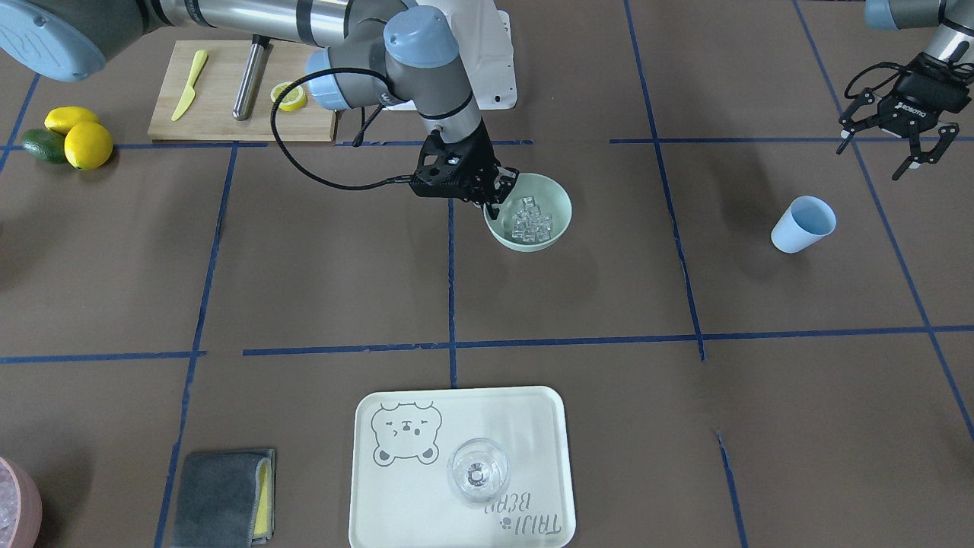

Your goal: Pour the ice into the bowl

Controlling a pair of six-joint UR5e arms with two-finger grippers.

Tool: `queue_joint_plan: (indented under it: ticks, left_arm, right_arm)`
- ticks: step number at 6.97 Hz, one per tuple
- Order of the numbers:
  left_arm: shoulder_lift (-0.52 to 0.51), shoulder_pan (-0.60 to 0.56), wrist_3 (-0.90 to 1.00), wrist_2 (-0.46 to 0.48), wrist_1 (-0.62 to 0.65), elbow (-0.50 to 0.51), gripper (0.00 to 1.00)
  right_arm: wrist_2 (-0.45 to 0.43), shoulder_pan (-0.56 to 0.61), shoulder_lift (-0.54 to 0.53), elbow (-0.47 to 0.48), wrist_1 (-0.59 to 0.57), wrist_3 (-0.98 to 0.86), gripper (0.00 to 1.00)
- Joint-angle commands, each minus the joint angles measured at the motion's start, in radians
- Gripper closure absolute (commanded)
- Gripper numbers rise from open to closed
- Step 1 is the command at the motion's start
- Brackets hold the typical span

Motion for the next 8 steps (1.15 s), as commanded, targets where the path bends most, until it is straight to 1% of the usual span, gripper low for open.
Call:
queue_joint_plan:
  ticks: [1,2,3,4,5,6,7,8]
  left_arm:
    - [-0.001,0.001,0.000,-0.004,0.004,0.012,0.00]
    - [-0.013,0.000,0.000,-0.004,0.004,0.032,0.00]
    - [-0.016,0.000,-0.002,-0.002,0.004,0.036,0.00]
    - [-0.018,0.000,-0.002,-0.002,0.004,0.042,0.00]
    - [-0.018,0.000,-0.002,-0.002,0.004,0.047,0.00]
    - [-0.018,0.000,-0.002,-0.004,0.004,0.046,0.00]
    - [-0.018,0.000,-0.002,-0.004,0.004,0.047,0.00]
    - [-0.018,-0.002,-0.005,-0.004,0.004,0.044,0.00]
  right_arm:
    - [0.050,0.062,-0.311,0.251,0.005,-0.049,1.00]
    - [0.062,0.108,-0.458,0.314,0.032,-0.183,1.00]
    - [0.120,0.172,-0.619,0.314,0.164,-0.256,1.00]
    - [0.304,0.327,-0.779,0.286,0.327,-0.426,1.00]
    - [0.489,0.487,-0.852,0.192,0.420,-0.591,1.00]
    - [0.537,0.569,-0.893,0.074,0.516,-0.726,1.00]
    - [0.565,0.618,-0.891,-0.043,0.596,-0.796,1.00]
    - [0.602,0.626,-0.889,-0.059,0.627,-0.790,1.00]
